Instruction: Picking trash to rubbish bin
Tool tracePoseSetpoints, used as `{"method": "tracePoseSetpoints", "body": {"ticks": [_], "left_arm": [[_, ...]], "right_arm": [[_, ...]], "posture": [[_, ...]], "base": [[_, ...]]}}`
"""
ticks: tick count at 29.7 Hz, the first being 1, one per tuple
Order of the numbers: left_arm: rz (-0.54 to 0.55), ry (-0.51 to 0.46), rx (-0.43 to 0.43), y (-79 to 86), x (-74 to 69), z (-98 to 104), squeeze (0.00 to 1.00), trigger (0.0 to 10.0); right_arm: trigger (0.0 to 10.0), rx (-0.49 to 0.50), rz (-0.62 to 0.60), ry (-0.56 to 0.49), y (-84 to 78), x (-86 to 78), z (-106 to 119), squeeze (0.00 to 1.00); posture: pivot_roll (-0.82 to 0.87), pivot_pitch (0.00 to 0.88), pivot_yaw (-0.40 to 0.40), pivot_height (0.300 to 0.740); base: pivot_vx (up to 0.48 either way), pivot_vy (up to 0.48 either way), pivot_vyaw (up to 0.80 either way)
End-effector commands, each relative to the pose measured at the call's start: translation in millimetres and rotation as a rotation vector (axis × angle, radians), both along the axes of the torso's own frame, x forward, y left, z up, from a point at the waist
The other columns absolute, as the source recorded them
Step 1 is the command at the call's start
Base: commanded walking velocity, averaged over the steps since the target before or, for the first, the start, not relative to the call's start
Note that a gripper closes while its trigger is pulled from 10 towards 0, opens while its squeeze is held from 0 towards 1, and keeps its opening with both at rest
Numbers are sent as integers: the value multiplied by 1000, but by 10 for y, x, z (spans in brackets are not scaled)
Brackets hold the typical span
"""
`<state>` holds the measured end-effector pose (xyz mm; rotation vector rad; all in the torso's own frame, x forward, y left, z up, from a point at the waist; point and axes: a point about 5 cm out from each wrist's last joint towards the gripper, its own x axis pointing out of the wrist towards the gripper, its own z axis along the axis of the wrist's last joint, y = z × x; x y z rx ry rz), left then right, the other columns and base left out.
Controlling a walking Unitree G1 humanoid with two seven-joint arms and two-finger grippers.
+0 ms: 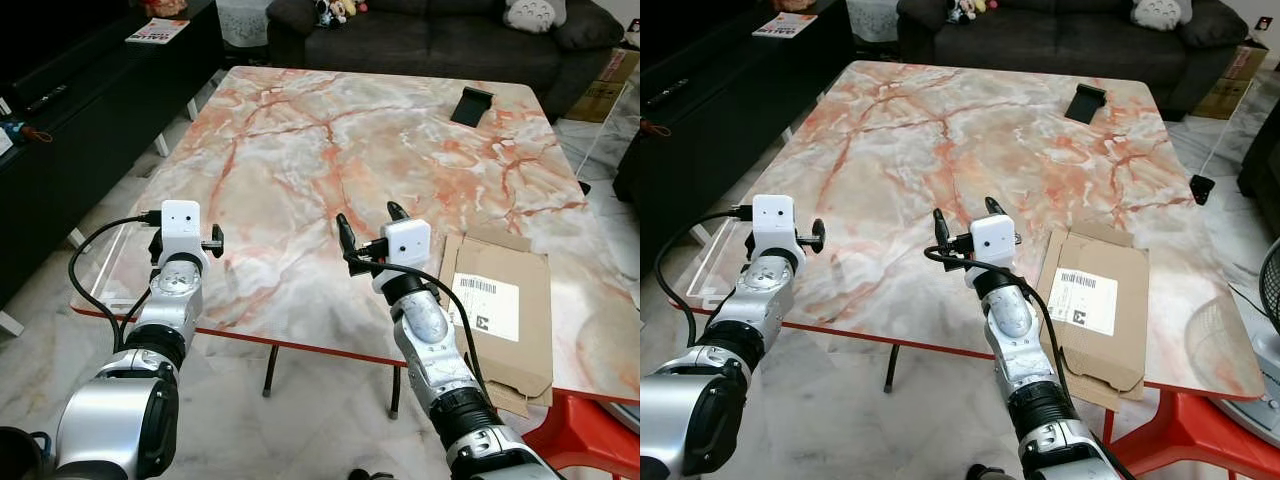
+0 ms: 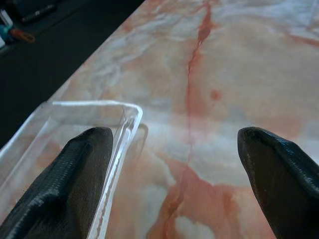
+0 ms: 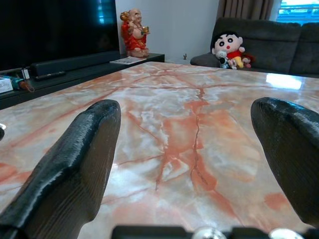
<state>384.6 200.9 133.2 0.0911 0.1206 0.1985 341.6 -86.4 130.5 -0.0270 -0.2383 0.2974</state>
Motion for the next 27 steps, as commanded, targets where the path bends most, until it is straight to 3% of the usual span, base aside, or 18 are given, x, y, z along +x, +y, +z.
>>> {"method": "tracePoseSetpoints", "body": {"ticks": [1, 14, 20, 27], "left_arm": [[13, 42, 10, 94, -33, -60, 0, 10000], [74, 73, 130, 395, -98, -30, 0, 10000], [17, 139, 133, 352, -134, -160, 0, 10000], [22, 174, 73, 327, -183, -281, 0, 10000]], "right_arm": [[10000, 7, -1, 0, -11, -14, 9, 0], [10000, 1, 14, 3, 4, -21, 9, 0], [10000, 1, 21, 3, 26, -23, 15, 0], [10000, -16, 26, -1, -3, -34, 14, 0]], "posture": [[-108, 92, -18, 740], [-96, 97, -32, 740], [-101, 96, -35, 740], [-110, 101, -45, 740]], "base": [[0, 0, 0], [0, 0, 0], [0, 0, 0], [0, 0, 0]]}}
